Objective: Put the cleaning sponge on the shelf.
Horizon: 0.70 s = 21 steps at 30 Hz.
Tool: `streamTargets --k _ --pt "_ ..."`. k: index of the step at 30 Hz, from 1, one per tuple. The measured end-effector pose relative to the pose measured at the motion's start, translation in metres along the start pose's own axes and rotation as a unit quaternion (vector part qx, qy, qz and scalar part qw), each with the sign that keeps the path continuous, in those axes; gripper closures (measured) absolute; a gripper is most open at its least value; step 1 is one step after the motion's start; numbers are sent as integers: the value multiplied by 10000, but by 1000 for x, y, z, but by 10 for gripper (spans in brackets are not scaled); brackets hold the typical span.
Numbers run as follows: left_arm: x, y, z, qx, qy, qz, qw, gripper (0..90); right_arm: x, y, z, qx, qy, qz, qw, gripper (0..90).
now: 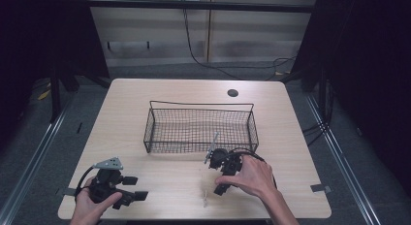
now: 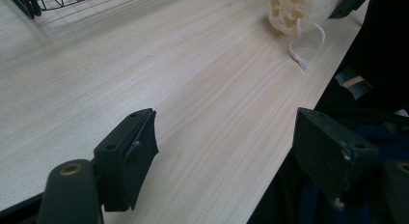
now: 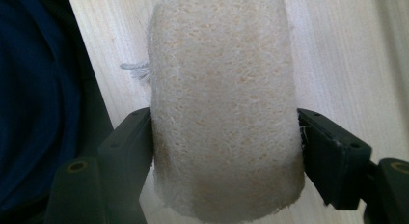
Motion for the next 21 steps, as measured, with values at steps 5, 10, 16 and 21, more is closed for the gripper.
streamTargets --k 5,10,16,21 --pt "0 0 0 1 -7 3 10000 236 -1 0 -2 30 -43 -55 10000 252" --pt "0 0 0 0 -13 8 10000 235 -6 2 -2 70 -113 -33 9999 252" --pt "0 0 0 1 -9 2 10000 235 -15 1 1 415 -187 121 9989 253" --pt "0 0 0 4 -5 0 10000 235 -22 0 4 683 -233 274 9970 253"
Point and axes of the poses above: each handheld gripper's, and its own axes: x roughly forward along the jaws, y roughly out of its top, z roughly to its right, the point moved 7 cm from there along x, roughly forward along the jaws, and after that the axes turned 13 degrees about -z, right-handed, at the moved point
